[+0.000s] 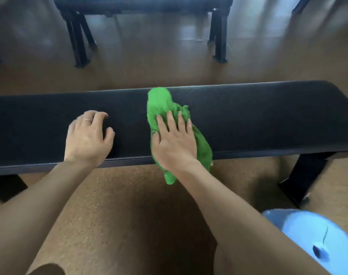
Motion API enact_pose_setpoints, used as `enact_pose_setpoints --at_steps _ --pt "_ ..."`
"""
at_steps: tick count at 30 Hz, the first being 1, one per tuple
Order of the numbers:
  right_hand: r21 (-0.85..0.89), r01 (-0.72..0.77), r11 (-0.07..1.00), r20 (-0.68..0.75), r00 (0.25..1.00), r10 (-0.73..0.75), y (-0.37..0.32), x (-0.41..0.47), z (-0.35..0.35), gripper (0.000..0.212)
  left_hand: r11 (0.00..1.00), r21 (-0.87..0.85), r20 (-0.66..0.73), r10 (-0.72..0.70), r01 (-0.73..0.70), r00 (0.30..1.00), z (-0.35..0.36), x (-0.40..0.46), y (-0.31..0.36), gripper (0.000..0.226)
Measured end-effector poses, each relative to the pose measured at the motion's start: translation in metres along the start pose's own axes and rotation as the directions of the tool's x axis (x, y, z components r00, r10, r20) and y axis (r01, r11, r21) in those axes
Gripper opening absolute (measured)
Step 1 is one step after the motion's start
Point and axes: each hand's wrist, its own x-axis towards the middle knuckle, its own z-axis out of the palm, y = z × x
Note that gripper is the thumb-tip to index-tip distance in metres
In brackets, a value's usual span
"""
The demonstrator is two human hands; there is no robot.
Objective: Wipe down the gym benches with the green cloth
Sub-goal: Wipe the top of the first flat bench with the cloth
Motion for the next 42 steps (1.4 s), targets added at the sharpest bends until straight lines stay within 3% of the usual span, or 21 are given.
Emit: enact_pose_setpoints --at_steps 5,7,10,14,21,26,28,32,35,42 --pt "-0.017 0.055 0.998 0.01 0.998 -0.055 -0.003 -0.001 0.002 0.06 0.995 -0.055 0.092 0.091 -0.087 0.992 0.016 0.002 -0.014 0.041" --pt "-0.033 -0.045 0.998 0.003 0.999 0.045 0.03 0.0 -0.007 0.059 0.989 -0.053 0.105 0.141 -0.136 0.984 0.012 0.005 -0.019 0.039" --pt "-0.019 -0.308 0.951 0.009 0.951 0.309 0.076 -0.001 -0.026 0.059 0.979 -0.07 0.1 0.198 -0.192 0.975 0.007 0.006 -0.029 0.039" --pt "0.02 -0.454 0.891 -0.022 0.891 0.454 0.054 0.013 -0.02 0.063 0.981 -0.081 0.047 0.182 -0.178 0.982 0.009 0.007 -0.029 0.045" --pt "-0.004 -0.176 0.984 0.003 0.984 0.176 -0.073 0.023 0.012 0.063 0.975 -0.062 0.061 0.219 -0.215 0.974 0.009 0.008 -0.031 0.051" --pt "-0.034 -0.021 0.999 0.043 0.999 0.023 -0.055 0.016 0.004 0.059 0.972 -0.07 0.067 0.228 -0.223 0.971 0.009 0.008 -0.032 0.043" --pt "-0.064 -0.091 0.994 0.036 0.995 0.093 -0.024 0.028 -0.003 0.059 0.972 -0.074 0.066 0.228 -0.223 0.972 0.01 0.007 -0.033 0.043" --pt "-0.015 -0.364 0.931 0.016 0.931 0.364 0.01 0.07 -0.015 0.063 0.971 -0.077 0.045 0.228 -0.224 0.973 0.014 0.009 -0.035 0.042" --pt "0.01 -0.396 0.918 0.013 0.918 0.396 -0.016 0.105 -0.01 0.066 0.974 -0.07 0.027 0.22 -0.217 0.975 0.017 0.011 -0.035 0.041" --pt "0.022 0.014 1.0 0.058 0.998 -0.015 -0.084 0.086 0.006 0.06 0.973 -0.053 0.004 0.225 -0.224 0.974 0.017 0.008 -0.035 0.051"
